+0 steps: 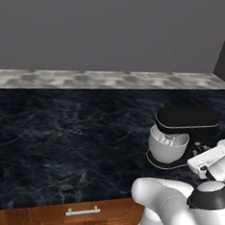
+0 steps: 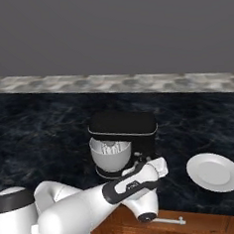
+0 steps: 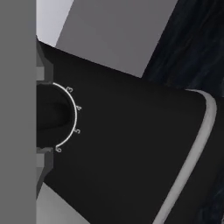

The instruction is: Add butter and sugar cubes to the stand mixer bowl and then turn on the stand mixer to begin making frosting.

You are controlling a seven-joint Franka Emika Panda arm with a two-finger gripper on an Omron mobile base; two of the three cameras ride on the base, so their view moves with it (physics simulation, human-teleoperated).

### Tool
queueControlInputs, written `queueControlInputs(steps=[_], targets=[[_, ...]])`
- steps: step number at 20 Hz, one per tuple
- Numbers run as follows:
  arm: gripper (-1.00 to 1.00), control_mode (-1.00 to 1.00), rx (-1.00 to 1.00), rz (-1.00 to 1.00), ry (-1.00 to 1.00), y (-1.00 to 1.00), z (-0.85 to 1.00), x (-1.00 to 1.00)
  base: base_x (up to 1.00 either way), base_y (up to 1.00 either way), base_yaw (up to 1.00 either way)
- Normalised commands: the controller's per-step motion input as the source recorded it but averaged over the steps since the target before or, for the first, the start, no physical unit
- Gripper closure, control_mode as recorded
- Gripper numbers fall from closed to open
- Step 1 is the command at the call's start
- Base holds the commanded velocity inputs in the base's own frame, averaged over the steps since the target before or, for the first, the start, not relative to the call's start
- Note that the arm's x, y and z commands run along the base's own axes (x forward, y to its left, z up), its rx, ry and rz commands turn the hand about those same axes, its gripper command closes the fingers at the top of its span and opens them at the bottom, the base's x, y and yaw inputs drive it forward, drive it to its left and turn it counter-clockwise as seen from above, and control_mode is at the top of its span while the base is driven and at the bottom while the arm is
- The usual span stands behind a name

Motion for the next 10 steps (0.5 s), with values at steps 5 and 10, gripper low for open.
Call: queueControlInputs(steps=[5, 10], targets=[[1.00, -1.00, 0.26, -0.03, 0.10, 0.00, 0.00, 0.00, 0.00, 0.00, 0.00], [1.00, -1.00, 0.30, -0.02, 0.10, 0.01, 0.00, 0.00, 0.00, 0.00, 0.00]])
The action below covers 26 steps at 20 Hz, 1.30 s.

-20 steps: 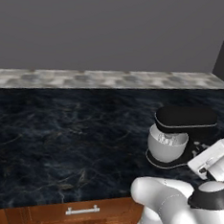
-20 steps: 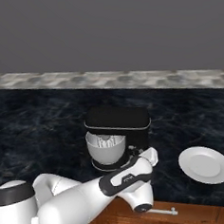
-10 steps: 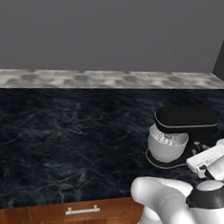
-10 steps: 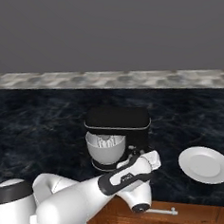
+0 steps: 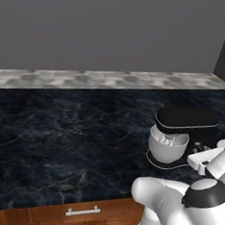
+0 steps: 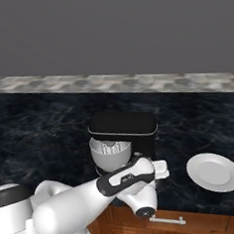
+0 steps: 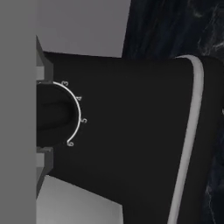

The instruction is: Add butter and sugar cubes to the stand mixer bowl and then turn on the stand mixer to begin making frosting.

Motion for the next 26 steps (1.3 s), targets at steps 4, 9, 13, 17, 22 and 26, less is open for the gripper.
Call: queueControlInputs(steps=[4, 9, 13, 17, 22, 26], targets=[[1.00, -1.00, 0.33, -0.03, 0.09, 0.00, 0.00, 0.00, 0.00, 0.00, 0.00], [1.00, -1.00, 0.33, -0.05, 0.09, 0.02, 0.00, 0.00, 0.00, 0.00, 0.00], [1.00, -1.00, 0.32, -0.06, 0.08, 0.03, 0.00, -0.03, 0.00, 0.00, 0.00], [1.00, -1.00, 0.32, -0.07, 0.07, 0.06, 0.00, -0.03, 0.00, 0.00, 0.00], [1.00, -1.00, 0.32, -0.07, 0.06, 0.09, 0.00, -0.01, 0.00, 0.00, 0.00], [1.00, -1.00, 0.32, -0.07, 0.05, 0.08, 0.00, -0.01, 0.00, 0.00, 0.00]])
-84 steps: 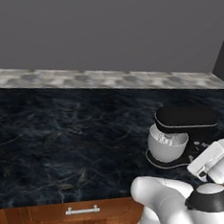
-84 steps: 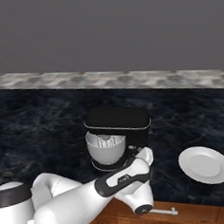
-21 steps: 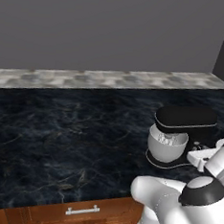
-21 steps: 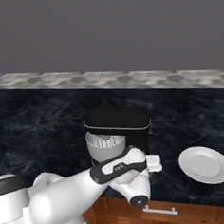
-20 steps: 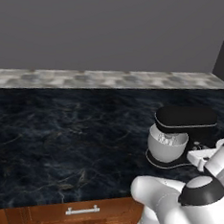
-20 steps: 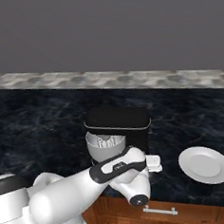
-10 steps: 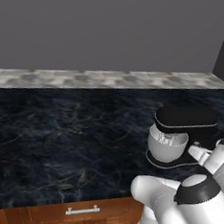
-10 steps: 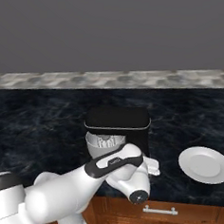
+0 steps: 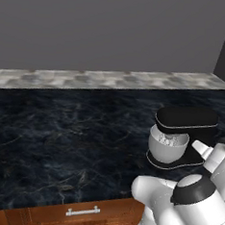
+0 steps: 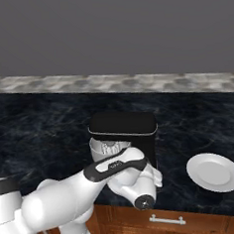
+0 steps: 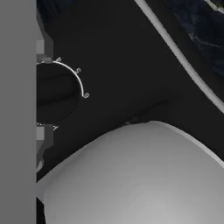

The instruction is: Add butter and sugar cubes to the stand mixer bowl and then turn on the stand mixer to begin making frosting.

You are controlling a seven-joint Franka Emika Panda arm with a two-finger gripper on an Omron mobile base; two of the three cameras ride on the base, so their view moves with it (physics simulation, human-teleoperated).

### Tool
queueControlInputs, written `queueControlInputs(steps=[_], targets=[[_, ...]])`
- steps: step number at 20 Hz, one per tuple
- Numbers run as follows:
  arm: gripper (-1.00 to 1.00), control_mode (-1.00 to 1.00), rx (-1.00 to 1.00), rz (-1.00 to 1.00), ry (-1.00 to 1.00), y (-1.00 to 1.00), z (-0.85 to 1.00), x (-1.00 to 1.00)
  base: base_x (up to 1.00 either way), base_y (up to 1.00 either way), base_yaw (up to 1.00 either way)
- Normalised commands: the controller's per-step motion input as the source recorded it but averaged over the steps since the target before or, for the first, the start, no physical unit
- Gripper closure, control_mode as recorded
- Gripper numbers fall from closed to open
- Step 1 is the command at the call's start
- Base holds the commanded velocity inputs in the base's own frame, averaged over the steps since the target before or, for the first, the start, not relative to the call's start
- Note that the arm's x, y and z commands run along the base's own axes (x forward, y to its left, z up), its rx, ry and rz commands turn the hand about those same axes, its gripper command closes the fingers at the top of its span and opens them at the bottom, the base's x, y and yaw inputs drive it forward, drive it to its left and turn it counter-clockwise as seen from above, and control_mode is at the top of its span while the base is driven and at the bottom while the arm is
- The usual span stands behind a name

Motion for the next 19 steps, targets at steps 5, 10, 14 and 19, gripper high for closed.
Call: queueControlInputs(steps=[5, 10, 14, 19], targets=[[1.00, -1.00, 0.31, -0.07, 0.04, 0.09, 0.00, -0.02, 0.00, 0.00, 0.00], [1.00, -1.00, 0.31, -0.07, 0.04, 0.07, -0.01, -0.01, 0.00, 0.00, 0.00], [1.00, -1.00, 0.30, -0.07, 0.05, 0.06, -0.04, 0.00, 0.00, 0.00, 0.00], [1.00, -1.00, 0.29, -0.07, 0.06, 0.07, -0.03, 0.00, 0.00, 0.00, 0.00]])
